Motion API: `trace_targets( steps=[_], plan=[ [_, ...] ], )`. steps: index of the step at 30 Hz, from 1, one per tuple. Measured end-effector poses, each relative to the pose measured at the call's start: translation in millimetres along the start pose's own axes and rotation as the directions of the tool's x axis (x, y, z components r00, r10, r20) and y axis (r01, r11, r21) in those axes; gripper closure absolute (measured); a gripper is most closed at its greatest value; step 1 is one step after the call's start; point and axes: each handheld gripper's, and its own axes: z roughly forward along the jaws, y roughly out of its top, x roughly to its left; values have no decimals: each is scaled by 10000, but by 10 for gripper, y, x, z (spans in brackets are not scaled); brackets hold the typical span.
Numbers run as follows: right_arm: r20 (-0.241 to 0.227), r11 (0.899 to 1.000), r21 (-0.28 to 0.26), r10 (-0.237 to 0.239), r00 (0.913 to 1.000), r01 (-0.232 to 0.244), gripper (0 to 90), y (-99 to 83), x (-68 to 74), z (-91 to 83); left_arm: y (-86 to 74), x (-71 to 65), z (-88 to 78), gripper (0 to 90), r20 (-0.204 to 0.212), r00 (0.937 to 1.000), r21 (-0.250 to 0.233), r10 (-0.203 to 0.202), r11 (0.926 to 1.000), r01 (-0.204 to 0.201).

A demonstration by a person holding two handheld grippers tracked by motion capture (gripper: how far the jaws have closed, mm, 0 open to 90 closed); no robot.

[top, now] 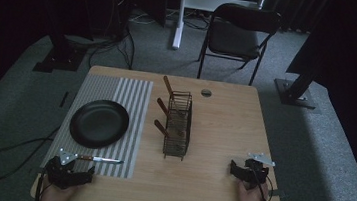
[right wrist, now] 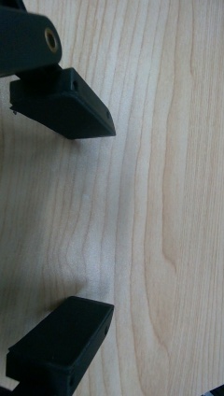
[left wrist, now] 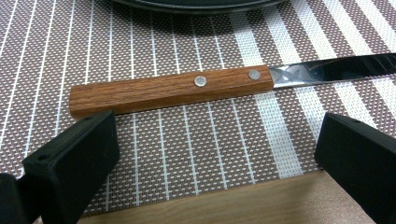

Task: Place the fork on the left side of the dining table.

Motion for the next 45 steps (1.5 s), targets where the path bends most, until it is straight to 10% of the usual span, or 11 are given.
trace_targets(
  steps=[22, 45],
  plan=[
    [-4, 10000, -2, -11, 10000, 11, 129, -1, 1, -1, 30, 7, -31, 32, -31, 10000, 312, -73, 9995, 74],
    [-5, 10000, -3, -12, 10000, 12, 129, -1, 1, 0, 304, -271, -199, 44, 1463, 9887, 52, 317, 9994, -328]
  ],
)
